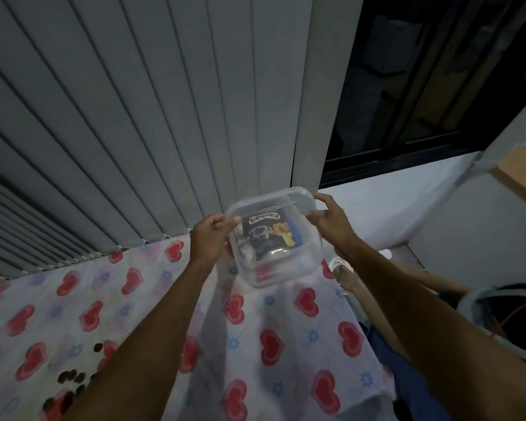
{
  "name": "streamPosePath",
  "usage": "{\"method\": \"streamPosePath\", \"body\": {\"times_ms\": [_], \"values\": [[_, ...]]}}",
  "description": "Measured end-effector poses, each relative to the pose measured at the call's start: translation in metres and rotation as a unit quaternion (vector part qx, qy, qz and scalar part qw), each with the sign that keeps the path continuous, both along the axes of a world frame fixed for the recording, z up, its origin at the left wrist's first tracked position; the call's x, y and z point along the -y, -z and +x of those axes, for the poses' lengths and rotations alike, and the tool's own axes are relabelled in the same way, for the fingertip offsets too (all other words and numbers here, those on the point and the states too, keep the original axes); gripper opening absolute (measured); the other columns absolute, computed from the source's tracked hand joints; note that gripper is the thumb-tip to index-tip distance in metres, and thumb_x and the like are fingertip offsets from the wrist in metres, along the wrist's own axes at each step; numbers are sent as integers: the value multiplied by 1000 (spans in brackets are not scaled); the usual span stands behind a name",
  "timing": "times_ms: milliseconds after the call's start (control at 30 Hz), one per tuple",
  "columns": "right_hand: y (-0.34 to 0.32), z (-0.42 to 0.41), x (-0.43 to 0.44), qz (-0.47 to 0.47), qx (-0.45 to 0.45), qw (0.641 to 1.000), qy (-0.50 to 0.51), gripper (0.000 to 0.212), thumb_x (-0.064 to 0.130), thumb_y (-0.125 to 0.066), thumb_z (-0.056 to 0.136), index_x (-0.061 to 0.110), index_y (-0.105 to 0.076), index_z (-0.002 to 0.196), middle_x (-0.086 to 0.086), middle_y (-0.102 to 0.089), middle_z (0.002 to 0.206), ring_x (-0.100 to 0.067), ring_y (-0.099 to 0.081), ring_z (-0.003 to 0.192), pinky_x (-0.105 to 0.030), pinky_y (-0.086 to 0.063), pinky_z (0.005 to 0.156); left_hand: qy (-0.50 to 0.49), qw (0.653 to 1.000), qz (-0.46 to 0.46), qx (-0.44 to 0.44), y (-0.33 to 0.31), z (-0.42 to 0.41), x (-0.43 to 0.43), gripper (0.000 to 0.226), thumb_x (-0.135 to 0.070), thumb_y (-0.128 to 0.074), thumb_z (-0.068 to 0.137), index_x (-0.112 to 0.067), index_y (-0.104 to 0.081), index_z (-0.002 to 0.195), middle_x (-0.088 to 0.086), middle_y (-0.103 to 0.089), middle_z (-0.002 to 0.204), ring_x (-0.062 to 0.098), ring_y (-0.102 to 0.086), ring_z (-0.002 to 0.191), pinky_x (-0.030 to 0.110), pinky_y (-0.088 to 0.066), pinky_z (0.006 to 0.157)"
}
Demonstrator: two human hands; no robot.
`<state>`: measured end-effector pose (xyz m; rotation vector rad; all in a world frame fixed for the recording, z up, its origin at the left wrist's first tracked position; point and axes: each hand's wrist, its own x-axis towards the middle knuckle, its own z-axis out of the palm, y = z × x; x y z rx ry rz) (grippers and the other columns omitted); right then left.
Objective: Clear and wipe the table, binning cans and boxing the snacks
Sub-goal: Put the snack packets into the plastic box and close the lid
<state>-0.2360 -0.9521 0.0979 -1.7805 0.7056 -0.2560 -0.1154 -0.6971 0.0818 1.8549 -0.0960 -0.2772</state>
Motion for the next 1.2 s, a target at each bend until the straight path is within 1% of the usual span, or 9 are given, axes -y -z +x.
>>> {"method": "streamPosePath", "body": {"times_ms": [67, 167, 300, 500, 667, 767, 900, 1033, 1200], "values": [[10, 26, 12, -33, -33, 999, 8, 44, 27, -73, 87, 25, -54, 126, -3, -68, 113, -21, -69, 98, -40, -58, 87, -43, 998, -13, -44, 9, 26, 15, 54, -58, -86, 58, -18, -78, 95, 1, -78, 89, 18, -73, 83, 37, -64, 78], [25, 60, 27, -76, -79, 994, 17, 38, 33, -71, 88, 15, -56, 118, -6, -68, 110, -25, -67, 99, -36, -53, 87, -79, 992, -22, -101, 21, 54, 32, 44, -38, -87, 74, -13, -77, 109, 3, -78, 99, 19, -72, 89, 34, -62, 78], [50, 92, 40, -114, -106, 988, -4, 32, 39, -68, 88, 12, -65, 105, -3, -72, 102, -24, -66, 95, -33, -51, 85, -76, 988, 8, -135, 37, 73, 45, 49, -19, -86, 76, -17, -72, 122, 0, -77, 110, 20, -72, 94, 46, -62, 88], [72, 117, 45, -106, -108, 988, -29, 27, 32, -67, 90, 6, -71, 94, -7, -69, 89, -22, -62, 80, -26, -46, 68, -57, 987, 102, -112, 63, 84, 44, 64, -28, -93, 63, -17, -73, 123, 4, -79, 106, 24, -75, 99, 49, -61, 91], [83, 126, 50, -173, -109, 978, -53, 26, 29, -62, 94, 10, -64, 76, -2, -59, 71, -20, -54, 68, -19, -35, 54, -33, 981, 180, -57, 56, 83, 59, 41, -27, -86, 78, -7, -76, 113, 11, -77, 109, 29, -73, 98, 43, -59, 92], [90, 125, 53, -217, -118, 966, -70, 27, 30, -59, 98, 9, -68, 82, -2, -58, 76, -18, -53, 70, -15, -32, 54, -29, 977, 207, -40, 54, 86, 66, 41, -26, -83, 82, -7, -75, 117, 12, -76, 111, 25, -70, 92, 29, -53, 81], [96, 129, 55, -225, -122, 964, -70, 28, 32, -60, 98, 9, -68, 84, -2, -60, 76, -18, -56, 69, -22, -37, 62, -23, 971, 238, -25, 55, 89, 69, 37, -26, -80, 84, -8, -76, 116, 12, -77, 108, 16, -62, 80, 23, -43, 72], [102, 134, 56, -251, -129, 957, -71, 32, 37, -60, 98, 8, -73, 92, -3, -65, 80, -14, -56, 66, -27, -47, 68, -22, 968, 248, -11, 59, 88, 68, 34, -25, -81, 84, -8, -78, 113, 13, -78, 105, 24, -71, 87, 27, -52, 76], [122, 129, 46, -263, -101, 959, -32, 33, 44, -54, 97, 16, -71, 102, -6, -71, 91, -22, -68, 80, -33, -56, 72, -35, 975, 220, 7, 62, 81, 68, 30, -26, -81, 83, -11, -79, 108, 11, -79, 101, 26, -73, 89, 40, -60, 85]]}}
